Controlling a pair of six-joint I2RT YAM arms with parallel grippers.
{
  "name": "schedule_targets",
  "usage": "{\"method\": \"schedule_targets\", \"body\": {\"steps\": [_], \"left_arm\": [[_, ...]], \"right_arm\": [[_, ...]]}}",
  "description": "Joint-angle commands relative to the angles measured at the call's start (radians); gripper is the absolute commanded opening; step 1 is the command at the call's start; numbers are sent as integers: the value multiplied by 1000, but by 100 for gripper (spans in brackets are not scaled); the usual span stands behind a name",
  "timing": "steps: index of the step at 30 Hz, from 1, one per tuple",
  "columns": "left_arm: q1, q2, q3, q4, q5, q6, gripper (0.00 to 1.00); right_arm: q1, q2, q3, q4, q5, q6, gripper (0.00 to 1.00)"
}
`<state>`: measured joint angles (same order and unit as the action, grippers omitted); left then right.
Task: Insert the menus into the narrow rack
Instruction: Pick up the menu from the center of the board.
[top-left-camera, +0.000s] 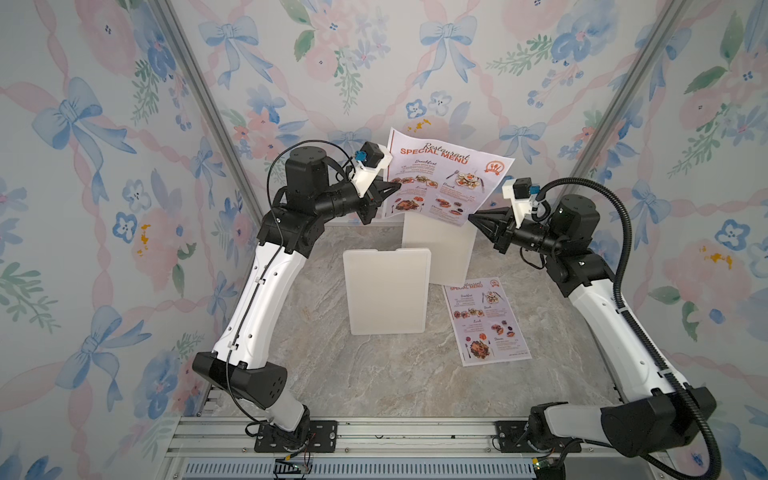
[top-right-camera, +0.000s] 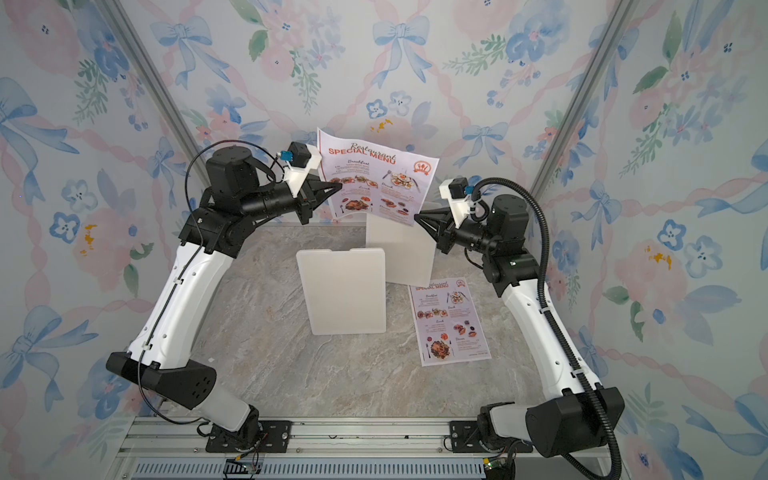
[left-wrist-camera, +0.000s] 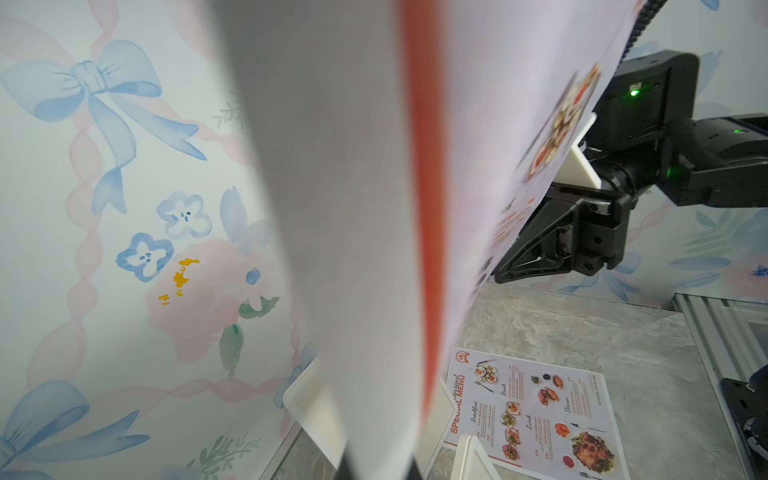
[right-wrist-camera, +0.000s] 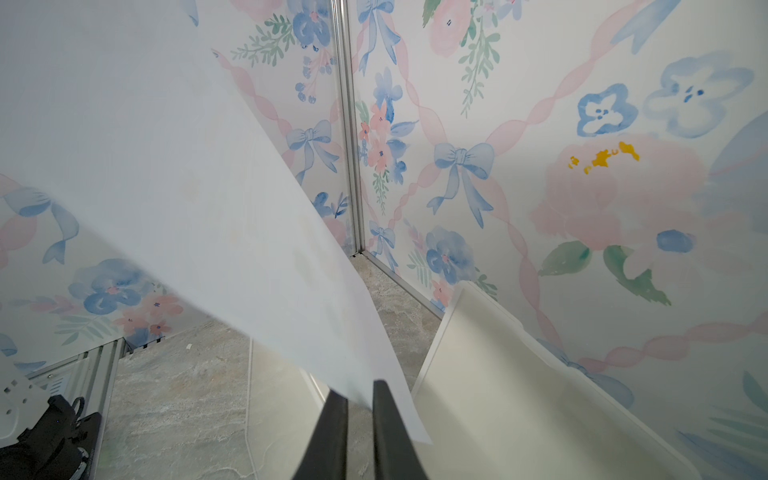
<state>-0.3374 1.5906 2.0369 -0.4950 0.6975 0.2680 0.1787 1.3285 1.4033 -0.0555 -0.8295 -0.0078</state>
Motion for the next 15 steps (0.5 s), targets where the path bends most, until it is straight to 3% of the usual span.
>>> {"method": "schedule_targets", "body": {"steps": [1, 9, 15], "left_arm": [[10, -26, -22, 16, 62, 4, 0], [35, -33, -26, 16, 96, -15, 0], [56, -33, -30, 16, 189, -35, 0]], "right_arm": [[1, 12, -7, 51, -14, 34, 14], [1, 21, 11, 43, -15, 28, 10], [-1, 34, 24, 32, -34, -15, 31]]}}
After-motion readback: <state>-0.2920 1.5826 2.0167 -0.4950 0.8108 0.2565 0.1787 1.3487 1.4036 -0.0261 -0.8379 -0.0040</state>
